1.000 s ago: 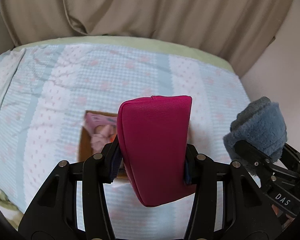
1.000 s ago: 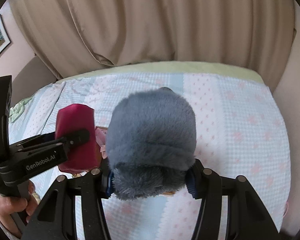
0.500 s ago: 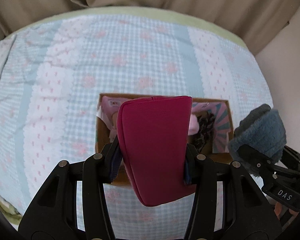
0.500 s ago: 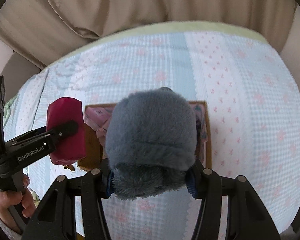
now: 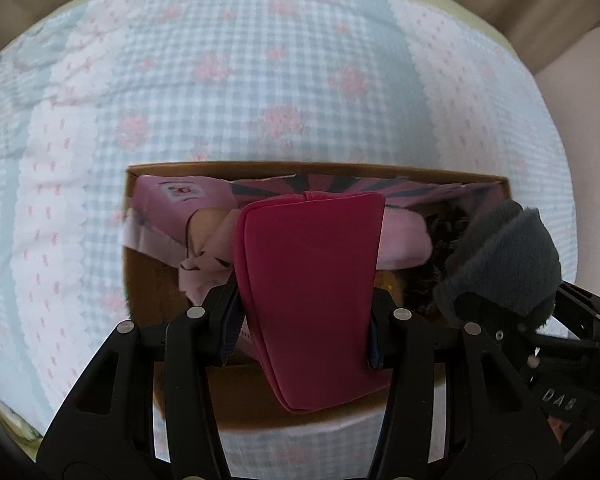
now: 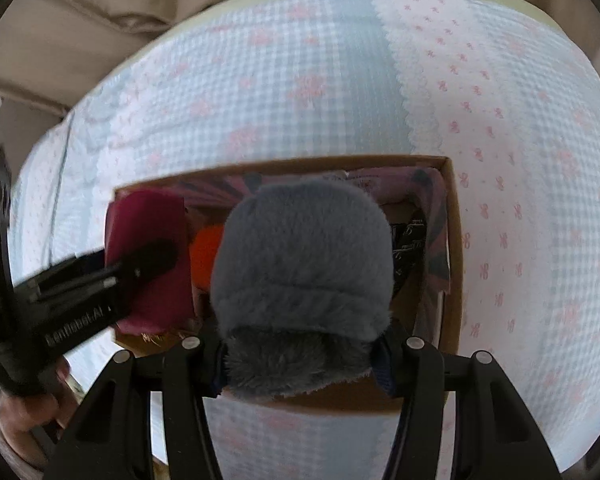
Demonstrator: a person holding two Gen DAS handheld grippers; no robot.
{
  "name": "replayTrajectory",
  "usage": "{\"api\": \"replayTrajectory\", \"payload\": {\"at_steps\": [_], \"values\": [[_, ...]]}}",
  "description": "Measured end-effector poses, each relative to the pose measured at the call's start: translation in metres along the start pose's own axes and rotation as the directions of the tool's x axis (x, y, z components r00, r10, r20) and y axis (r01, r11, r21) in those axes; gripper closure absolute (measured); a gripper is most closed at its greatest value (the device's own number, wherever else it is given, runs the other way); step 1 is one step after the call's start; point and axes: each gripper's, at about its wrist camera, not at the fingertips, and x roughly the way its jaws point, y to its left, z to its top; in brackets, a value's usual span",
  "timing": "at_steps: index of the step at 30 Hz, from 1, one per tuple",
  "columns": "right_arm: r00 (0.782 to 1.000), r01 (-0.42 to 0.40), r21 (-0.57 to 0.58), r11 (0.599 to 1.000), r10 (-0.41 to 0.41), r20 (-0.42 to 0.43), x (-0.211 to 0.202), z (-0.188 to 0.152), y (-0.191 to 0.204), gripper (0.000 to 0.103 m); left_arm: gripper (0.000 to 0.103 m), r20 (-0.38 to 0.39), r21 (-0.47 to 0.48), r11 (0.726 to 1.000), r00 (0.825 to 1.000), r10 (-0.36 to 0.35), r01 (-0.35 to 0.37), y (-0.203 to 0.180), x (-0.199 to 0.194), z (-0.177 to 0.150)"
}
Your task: Organize soft objects
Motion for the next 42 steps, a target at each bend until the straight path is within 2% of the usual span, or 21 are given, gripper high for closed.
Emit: {"api": "replayTrajectory", "payload": {"at_steps": [5, 6, 8, 9, 10, 11, 12, 18, 24, 30, 34, 38, 40, 42], "values": [[1.0, 0.006, -0.034, 0.999, -0.007, -0.025, 0.017, -0.007, -0.006, 0.05, 0.059, -0.028, 0.031, 0.999, 0.999, 0.016, -0.015, -0.001, 0.019, 0.003], [1.0, 0.001, -0.034, 0.999, -0.002, -0.024, 0.018, -0.008, -0.007, 0.048, 0.057, -0.028, 0.043, 0.999, 0.999, 0.023, -0.022, -0.003, 0.02, 0.003], [1.0, -0.021, -0.039, 0.999, 0.021, 0.001, 0.017, -0.008, -0.009, 0.037, 0.038, -0.015, 0.063, 0.997, 0.999, 0.035, -0.034, -0.005, 0.018, 0.001], [0.999, -0.029, -0.04, 0.999, 0.03, 0.012, 0.016, -0.008, -0.01, 0.024, 0.01, -0.015, 0.071, 0.997, 0.999, 0.03, -0.029, -0.006, 0.017, 0.0], [0.999, -0.037, -0.042, 0.998, 0.038, 0.024, 0.014, -0.008, -0.011, 0.008, 0.001, -0.02, 0.072, 0.997, 0.999, 0.029, -0.028, -0.005, 0.017, -0.001], [0.999, -0.037, -0.045, 0.998, 0.038, 0.029, 0.013, -0.007, -0.01, 0.002, 0.001, -0.016, 0.074, 0.997, 0.999, 0.035, -0.034, -0.005, 0.016, -0.002], [0.999, -0.036, -0.05, 0.998, 0.037, 0.034, 0.011, -0.007, -0.01, 0.0, 0.001, -0.002, 0.076, 0.996, 0.999, 0.041, -0.041, -0.004, 0.014, -0.005], [0.999, -0.019, -0.095, 0.995, 0.022, 0.025, 0.005, -0.014, -0.006, 0.0, 0.0, -0.002, 0.059, 0.997, 0.999, 0.039, -0.039, 0.001, 0.006, -0.012], [0.997, -0.005, -0.086, 0.996, 0.011, 0.071, -0.013, -0.021, -0.003, 0.0, 0.0, 0.04, 0.06, 0.998, 0.999, 0.031, -0.033, -0.003, -0.014, -0.015], [0.991, 0.061, -0.073, 0.996, -0.051, 0.124, -0.046, -0.032, 0.002, 0.0, 0.0, 0.108, 0.054, 0.998, 0.994, 0.015, -0.021, -0.005, -0.055, -0.026], [0.978, 0.077, -0.058, 0.995, -0.065, 0.198, -0.089, -0.044, 0.003, 0.0, 0.0, 0.161, 0.045, 0.999, 0.987, 0.002, -0.009, -0.007, -0.094, -0.039], [0.951, 0.107, -0.053, 0.993, -0.087, 0.297, -0.15, -0.059, 0.008, 0.0, 0.0, 0.257, 0.044, 0.999, 0.966, -0.014, 0.002, -0.016, -0.15, -0.054], [0.936, 0.117, -0.048, 0.992, -0.093, 0.34, -0.18, -0.066, 0.011, 0.0, 0.0, 0.308, 0.045, 0.999, 0.951, -0.022, 0.009, -0.021, -0.18, -0.062], [0.913, 0.139, -0.04, 0.989, -0.113, 0.391, -0.214, -0.074, 0.013, 0.0, 0.0, 0.374, 0.047, 0.999, 0.927, -0.03, 0.013, -0.028, -0.216, -0.073]]}}
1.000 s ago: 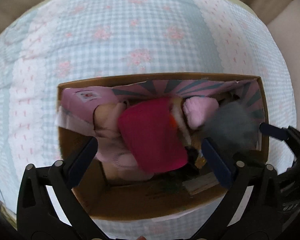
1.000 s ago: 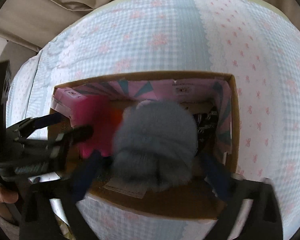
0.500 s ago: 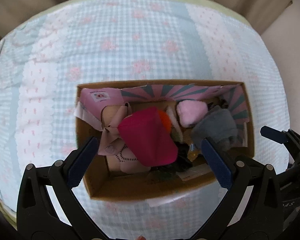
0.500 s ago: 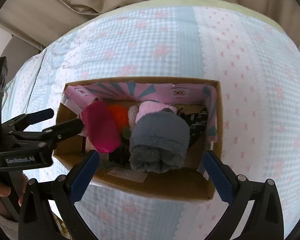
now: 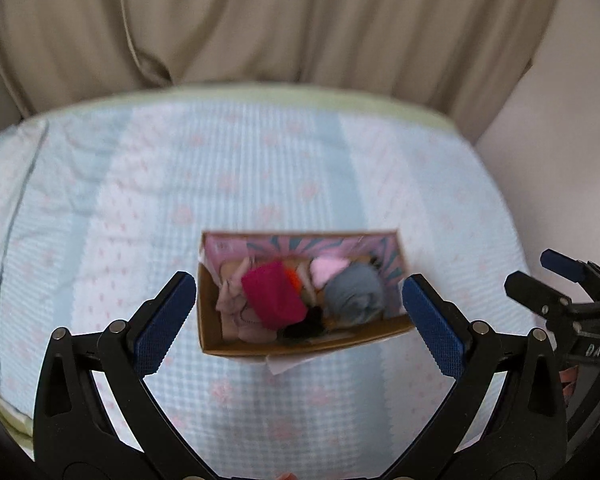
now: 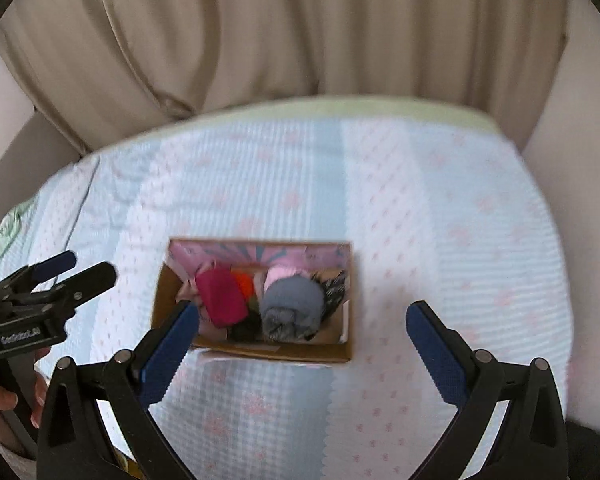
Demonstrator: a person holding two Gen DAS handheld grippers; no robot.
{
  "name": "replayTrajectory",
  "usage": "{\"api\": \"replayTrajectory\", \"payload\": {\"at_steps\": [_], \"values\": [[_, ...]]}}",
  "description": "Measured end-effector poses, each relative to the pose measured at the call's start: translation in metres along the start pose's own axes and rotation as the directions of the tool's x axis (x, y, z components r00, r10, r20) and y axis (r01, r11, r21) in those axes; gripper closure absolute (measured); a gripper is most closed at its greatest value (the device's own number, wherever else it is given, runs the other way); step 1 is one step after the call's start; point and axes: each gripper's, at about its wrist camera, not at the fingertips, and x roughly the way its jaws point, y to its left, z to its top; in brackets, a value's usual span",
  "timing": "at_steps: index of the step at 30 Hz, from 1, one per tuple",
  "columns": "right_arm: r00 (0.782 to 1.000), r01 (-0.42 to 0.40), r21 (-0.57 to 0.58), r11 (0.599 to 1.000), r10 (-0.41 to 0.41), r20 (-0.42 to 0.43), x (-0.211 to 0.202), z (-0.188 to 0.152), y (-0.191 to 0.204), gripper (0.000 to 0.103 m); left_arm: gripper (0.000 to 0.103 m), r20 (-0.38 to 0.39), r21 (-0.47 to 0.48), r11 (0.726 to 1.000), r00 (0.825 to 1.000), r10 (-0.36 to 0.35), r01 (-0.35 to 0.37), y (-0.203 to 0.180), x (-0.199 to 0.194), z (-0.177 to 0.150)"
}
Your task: Organize soft objects
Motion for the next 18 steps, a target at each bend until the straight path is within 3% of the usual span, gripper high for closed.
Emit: {"api": "replayTrajectory", "payload": {"at_steps": [4, 8, 18], "values": [[0.993, 0.034, -0.013, 0.999, -0.032, 0.117, -0.065, 0.005, -0.002, 0.0, 0.0, 0.125, 0.001, 1.0, 0.992, 0.008, -0.008, -0.017, -0.066, 0.002], [0.978, 0.061, -0.037, 0.997, -0.053, 0.203, -0.122, 0.002, -0.003, 0.0, 0.0, 0.231, -0.006, 0.999, 0.972, 0.032, -0.031, -0.038, -0.125, -0.007], [0.937, 0.097, -0.017, 0.995, -0.086, 0.339, -0.196, -0.025, -0.019, 0.0, 0.0, 0.381, -0.036, 0.997, 0.922, 0.075, -0.066, -0.082, -0.201, -0.042]]}}
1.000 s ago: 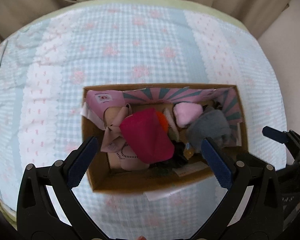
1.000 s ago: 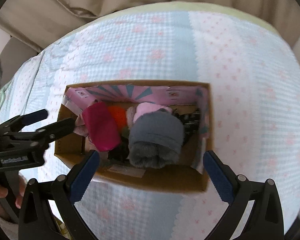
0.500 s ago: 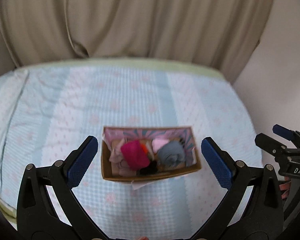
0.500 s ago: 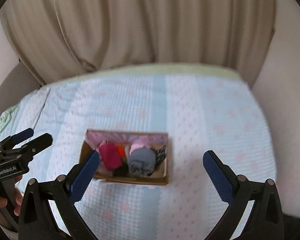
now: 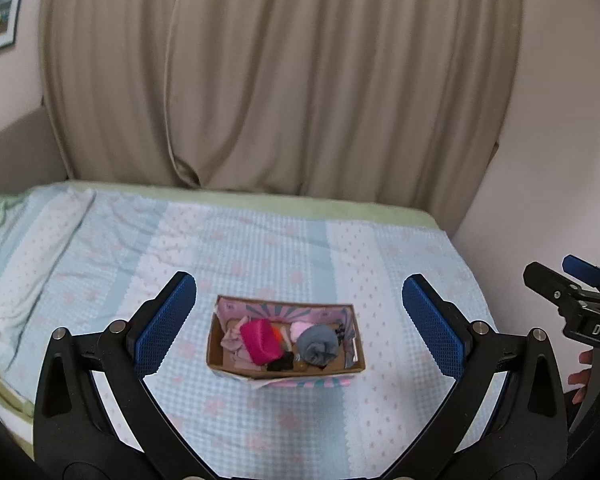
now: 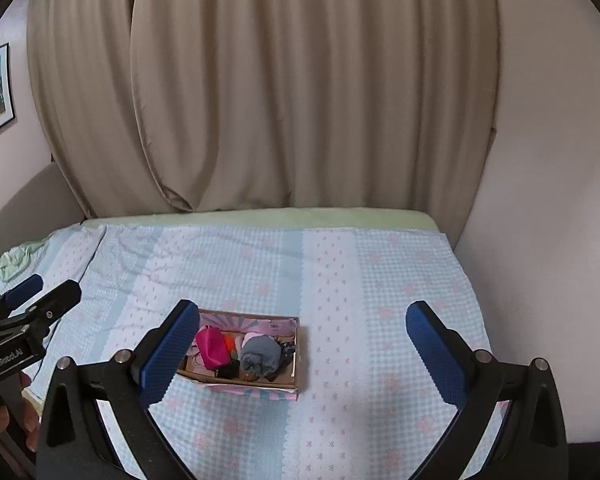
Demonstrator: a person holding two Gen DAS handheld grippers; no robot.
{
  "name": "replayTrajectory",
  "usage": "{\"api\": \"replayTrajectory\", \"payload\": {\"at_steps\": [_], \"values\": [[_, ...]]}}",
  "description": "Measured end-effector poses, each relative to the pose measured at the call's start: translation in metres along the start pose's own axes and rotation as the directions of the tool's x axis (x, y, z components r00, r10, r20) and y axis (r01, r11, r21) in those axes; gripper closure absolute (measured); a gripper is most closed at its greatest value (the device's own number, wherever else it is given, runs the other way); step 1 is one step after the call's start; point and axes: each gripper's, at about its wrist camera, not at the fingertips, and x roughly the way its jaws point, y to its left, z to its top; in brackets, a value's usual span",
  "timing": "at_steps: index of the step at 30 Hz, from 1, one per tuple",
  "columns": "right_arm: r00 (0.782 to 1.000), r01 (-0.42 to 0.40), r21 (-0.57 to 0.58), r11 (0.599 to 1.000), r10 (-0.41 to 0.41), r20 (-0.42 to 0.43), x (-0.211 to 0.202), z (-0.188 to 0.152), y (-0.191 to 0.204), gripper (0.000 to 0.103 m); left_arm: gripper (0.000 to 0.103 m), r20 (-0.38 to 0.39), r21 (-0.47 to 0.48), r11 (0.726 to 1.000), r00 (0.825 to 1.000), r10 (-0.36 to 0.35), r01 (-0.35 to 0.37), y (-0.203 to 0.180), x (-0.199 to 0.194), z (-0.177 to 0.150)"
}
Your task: Organize soft objects
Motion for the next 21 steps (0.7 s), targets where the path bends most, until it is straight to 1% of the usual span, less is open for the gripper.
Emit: {"api": "replayTrajectory", "payload": {"at_steps": [3, 7, 14, 21], "values": [[0.999, 0.01, 0.005, 1.0, -0.01, 0.035, -0.011, -0.005, -0.007, 0.0, 0.0, 0.054, 0.028, 1.0, 0.998, 0.01, -0.011, -0.015, -0.02, -0.004], [0.997, 0.016, 0.003, 1.0, -0.016, 0.07, -0.022, -0.01, -0.014, 0.0, 0.0, 0.097, 0.046, 0.999, 0.995, 0.005, -0.01, -0.033, -0.034, -0.011], [0.996, 0.023, 0.006, 1.0, -0.024, 0.09, -0.03, -0.01, -0.024, 0.0, 0.0, 0.098, 0.061, 0.998, 0.995, -0.001, -0.005, -0.048, -0.036, -0.014], [0.994, 0.031, 0.015, 0.999, -0.032, 0.102, -0.038, -0.01, -0.033, 0.0, 0.0, 0.097, 0.062, 0.998, 0.995, -0.002, -0.004, -0.053, -0.038, -0.017]]}}
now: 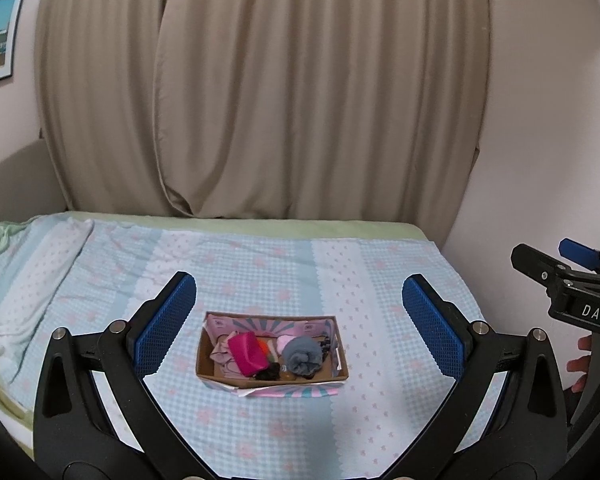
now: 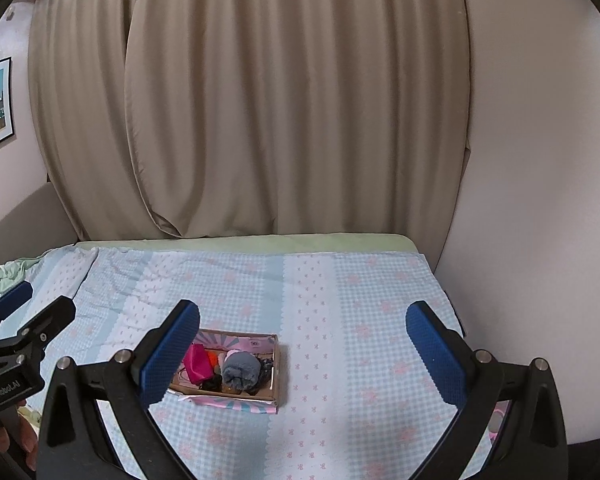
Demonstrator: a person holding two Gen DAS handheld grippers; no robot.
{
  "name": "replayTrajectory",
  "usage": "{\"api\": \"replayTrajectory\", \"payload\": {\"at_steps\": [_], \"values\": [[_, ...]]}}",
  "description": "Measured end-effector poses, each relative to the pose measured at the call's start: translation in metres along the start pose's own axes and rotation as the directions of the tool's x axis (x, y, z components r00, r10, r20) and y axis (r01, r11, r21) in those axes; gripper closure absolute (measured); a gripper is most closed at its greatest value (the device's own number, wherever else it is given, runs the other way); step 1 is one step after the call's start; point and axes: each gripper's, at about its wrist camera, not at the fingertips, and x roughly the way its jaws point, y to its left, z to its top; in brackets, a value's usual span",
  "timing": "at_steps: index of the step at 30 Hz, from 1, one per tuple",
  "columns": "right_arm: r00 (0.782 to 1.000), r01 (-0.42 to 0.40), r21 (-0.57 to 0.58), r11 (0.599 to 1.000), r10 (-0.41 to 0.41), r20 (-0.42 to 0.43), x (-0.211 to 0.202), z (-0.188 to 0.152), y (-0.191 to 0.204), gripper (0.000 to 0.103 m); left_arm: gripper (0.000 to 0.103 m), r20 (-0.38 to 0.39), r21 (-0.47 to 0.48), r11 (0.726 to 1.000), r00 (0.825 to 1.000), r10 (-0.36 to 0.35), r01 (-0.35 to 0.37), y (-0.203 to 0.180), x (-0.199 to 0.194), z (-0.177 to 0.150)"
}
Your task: Organize soft objects
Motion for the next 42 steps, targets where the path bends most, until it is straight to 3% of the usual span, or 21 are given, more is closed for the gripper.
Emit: {"api": "replayTrajectory", "payload": {"at_steps": [42], "values": [[1.0, 0.006, -0.003, 1.0, -0.006, 0.019, 0.0016, 0.0095, 0.0024, 0.0, 0.0, 0.028, 0.001, 1.0, 1.0, 0.005, -0.006, -0.0024, -0.0046, 0.0006]]}}
